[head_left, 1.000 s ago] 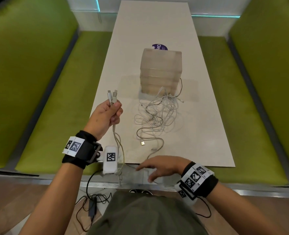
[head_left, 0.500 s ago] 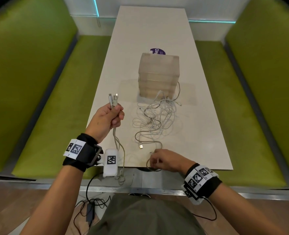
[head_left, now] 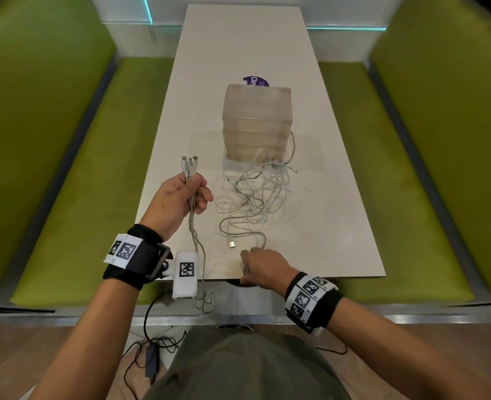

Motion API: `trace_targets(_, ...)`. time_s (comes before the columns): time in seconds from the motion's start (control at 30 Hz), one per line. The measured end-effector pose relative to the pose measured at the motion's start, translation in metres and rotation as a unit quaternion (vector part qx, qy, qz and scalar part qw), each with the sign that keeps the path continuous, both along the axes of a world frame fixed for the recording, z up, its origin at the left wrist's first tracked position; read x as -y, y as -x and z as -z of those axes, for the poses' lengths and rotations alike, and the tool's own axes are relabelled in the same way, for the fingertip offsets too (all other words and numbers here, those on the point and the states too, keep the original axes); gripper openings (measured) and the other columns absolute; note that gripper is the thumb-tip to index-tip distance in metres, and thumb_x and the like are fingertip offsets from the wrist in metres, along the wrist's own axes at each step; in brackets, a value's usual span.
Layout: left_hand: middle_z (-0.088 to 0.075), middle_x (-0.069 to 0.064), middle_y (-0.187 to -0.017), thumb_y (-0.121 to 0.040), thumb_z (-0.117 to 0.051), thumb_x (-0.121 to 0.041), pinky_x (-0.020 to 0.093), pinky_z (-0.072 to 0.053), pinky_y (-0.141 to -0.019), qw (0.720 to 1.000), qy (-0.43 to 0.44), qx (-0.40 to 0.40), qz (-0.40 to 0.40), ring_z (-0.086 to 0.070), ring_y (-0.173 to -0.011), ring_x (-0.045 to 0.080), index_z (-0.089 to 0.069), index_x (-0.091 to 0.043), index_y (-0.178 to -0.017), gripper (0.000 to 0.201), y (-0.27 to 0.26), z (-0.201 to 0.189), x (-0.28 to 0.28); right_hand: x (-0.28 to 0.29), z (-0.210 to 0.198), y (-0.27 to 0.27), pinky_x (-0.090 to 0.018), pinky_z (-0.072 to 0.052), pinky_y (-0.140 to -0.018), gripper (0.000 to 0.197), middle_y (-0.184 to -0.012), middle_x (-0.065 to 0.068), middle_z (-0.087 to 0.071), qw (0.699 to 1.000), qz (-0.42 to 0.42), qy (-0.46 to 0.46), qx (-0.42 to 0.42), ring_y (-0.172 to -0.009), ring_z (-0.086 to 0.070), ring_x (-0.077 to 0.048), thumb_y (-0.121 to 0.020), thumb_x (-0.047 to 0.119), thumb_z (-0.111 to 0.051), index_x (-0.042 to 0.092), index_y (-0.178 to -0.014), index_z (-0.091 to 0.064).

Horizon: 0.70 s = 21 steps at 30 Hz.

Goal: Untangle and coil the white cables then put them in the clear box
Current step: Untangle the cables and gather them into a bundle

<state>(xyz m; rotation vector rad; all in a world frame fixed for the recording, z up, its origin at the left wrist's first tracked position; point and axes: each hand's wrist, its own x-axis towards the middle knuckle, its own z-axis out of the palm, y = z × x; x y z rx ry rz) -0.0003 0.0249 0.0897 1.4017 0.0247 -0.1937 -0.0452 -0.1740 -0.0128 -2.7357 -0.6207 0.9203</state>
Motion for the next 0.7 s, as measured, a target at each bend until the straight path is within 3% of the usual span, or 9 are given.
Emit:
trace_targets(0.1, -0.068, 0.001, -0.066, -0.102, -0.035, -0.016, 0.024, -0.050, -0.057, 1.000, -0.005, 0.006, 0.004, -0.063, -0.059, 0.015, -0.053, -0.009, -0.087, 0.024, 0.001, 0.001, 0.003, 0.000, -0.010, -0.006, -0.034, -0.043, -0.069, 0.019, -0.102, -0.018, -0.061, 0.996, 0.017, -0.075, -0.036, -0.091, -0.059, -0.034, -0.089, 0.014, -0.052, 0.009, -0.107, -0.050)
trace_targets(0.2, -0.066, 0.001, -0.065, -0.102, -0.035, -0.017, 0.025, -0.051, -0.055, 1.000, -0.008, -0.006, 0.005, -0.062, -0.056, 0.016, -0.052, -0.009, -0.087, 0.023, 0.001, 0.006, 0.003, 0.006, -0.030, -0.024, -0.036, -0.052, -0.074, 0.028, -0.093, -0.015, -0.064, 0.968, 0.103, -0.216, -0.074, -0.076, -0.061, -0.025, -0.087, 0.005, -0.052, 0.014, -0.113, -0.057)
trace_targets(0.3, -0.059, 0.000, -0.061, -0.102, -0.037, -0.019, 0.024, -0.041, -0.048, 0.999, -0.021, -0.025, -0.006, -0.049, -0.049, 0.014, -0.050, -0.010, -0.087, 0.022, 0.001, 0.014, 0.002, 0.015, -0.057, -0.050, -0.030, -0.058, -0.073, 0.023, -0.090, -0.011, -0.066, 0.904, 0.214, -0.362, -0.075, -0.068, -0.064, -0.017, -0.091, -0.003, -0.051, 0.004, -0.109, -0.062)
trace_targets(0.37, -0.058, -0.001, -0.059, -0.102, -0.037, -0.019, 0.023, -0.039, -0.046, 0.998, -0.033, -0.041, -0.021, -0.047, -0.048, 0.014, -0.050, -0.010, -0.087, 0.022, 0.001, 0.020, 0.002, 0.023, -0.073, -0.063, -0.025, -0.059, -0.069, 0.022, -0.089, -0.008, -0.063, 0.838, 0.289, -0.459, -0.059, -0.065, -0.065, -0.014, -0.090, -0.011, -0.047, -0.003, -0.104, -0.062)
trace_targets(0.47, -0.058, 0.000, -0.058, -0.102, -0.039, -0.019, 0.026, -0.045, -0.049, 0.997, -0.028, -0.056, -0.047, -0.052, -0.048, 0.015, -0.050, -0.009, -0.085, 0.022, 0.001, 0.025, 0.003, 0.030, -0.083, -0.073, -0.026, -0.059, -0.072, 0.017, -0.091, -0.010, -0.061, 0.738, 0.355, -0.572, -0.048, -0.071, -0.069, -0.017, -0.090, -0.012, -0.048, -0.003, -0.095, -0.063)
trace_targets(0.6, -0.069, 0.010, -0.072, -0.102, -0.038, -0.018, 0.033, -0.060, -0.066, 0.994, 0.029, -0.077, -0.077, -0.069, -0.067, 0.023, -0.050, -0.007, -0.085, 0.023, 0.000, 0.027, 0.011, 0.020, -0.081, -0.066, -0.029, -0.058, -0.080, 0.011, -0.093, -0.016, -0.058, 0.651, 0.380, -0.653, -0.078, -0.081, -0.071, -0.022, -0.089, -0.010, -0.054, -0.003, -0.093, -0.061)
trace_targets(0.7, -0.070, 0.020, -0.096, -0.102, -0.038, -0.016, 0.038, -0.058, -0.084, 0.994, 0.055, -0.067, -0.068, -0.070, -0.090, 0.029, -0.052, -0.007, -0.089, 0.021, -0.003, 0.024, 0.023, 0.001, -0.072, -0.057, -0.028, -0.057, -0.080, 0.009, -0.090, -0.014, -0.060, 0.617, 0.387, -0.679, -0.096, -0.084, -0.070, -0.022, -0.087, -0.009, -0.057, -0.004, -0.093, -0.060)
